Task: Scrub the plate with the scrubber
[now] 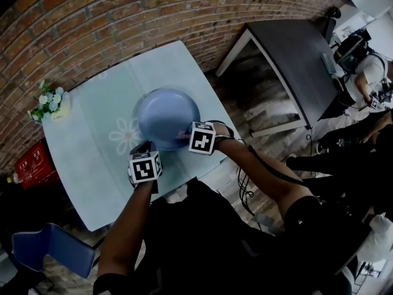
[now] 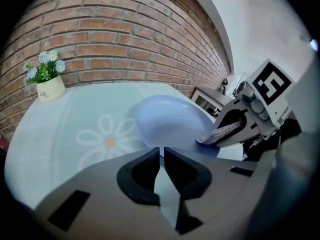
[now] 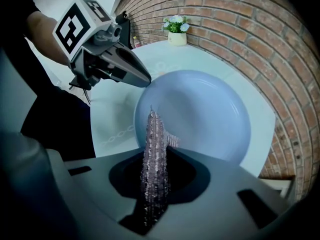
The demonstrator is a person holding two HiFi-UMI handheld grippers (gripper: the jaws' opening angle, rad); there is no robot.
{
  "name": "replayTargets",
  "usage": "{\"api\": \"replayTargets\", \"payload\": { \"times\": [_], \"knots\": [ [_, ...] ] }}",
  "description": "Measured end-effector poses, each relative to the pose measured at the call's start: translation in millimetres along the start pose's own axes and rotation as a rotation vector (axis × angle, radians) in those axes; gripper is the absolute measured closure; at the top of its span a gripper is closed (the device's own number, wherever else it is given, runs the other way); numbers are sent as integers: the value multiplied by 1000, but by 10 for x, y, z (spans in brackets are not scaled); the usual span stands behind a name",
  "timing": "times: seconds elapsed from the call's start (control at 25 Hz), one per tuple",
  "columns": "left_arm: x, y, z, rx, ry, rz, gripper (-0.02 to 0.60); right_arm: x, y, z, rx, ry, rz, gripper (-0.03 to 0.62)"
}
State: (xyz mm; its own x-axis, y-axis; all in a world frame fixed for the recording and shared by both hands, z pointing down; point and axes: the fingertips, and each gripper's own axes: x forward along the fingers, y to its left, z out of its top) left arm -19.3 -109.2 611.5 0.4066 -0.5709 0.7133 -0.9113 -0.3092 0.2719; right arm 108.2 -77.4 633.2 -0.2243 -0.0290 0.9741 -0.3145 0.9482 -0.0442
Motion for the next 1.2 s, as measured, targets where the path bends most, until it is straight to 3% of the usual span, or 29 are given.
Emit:
{"api": "replayTargets", "payload": {
  "times": [0.32,0.6,0.8,0.92,1.2],
  "knots": [
    [-136,10,105,-53,-88,-1,543,-154,-283,179,109,-104,29,526],
    [-345,93,82,-113,-152,62,543,-167,-846,603,177,-229,-24,526],
    [-585,193,73,-149,-213,144,543,-42,-1141,952,171,-256,-58,526],
    [-690,210,93,-171,-253,154,545,42,-1255,1088,171,-261,-86,526],
    [-882,221,65,-179,-306,200,549,185,-1200,1352,142,-261,-84,526]
  ]
}}
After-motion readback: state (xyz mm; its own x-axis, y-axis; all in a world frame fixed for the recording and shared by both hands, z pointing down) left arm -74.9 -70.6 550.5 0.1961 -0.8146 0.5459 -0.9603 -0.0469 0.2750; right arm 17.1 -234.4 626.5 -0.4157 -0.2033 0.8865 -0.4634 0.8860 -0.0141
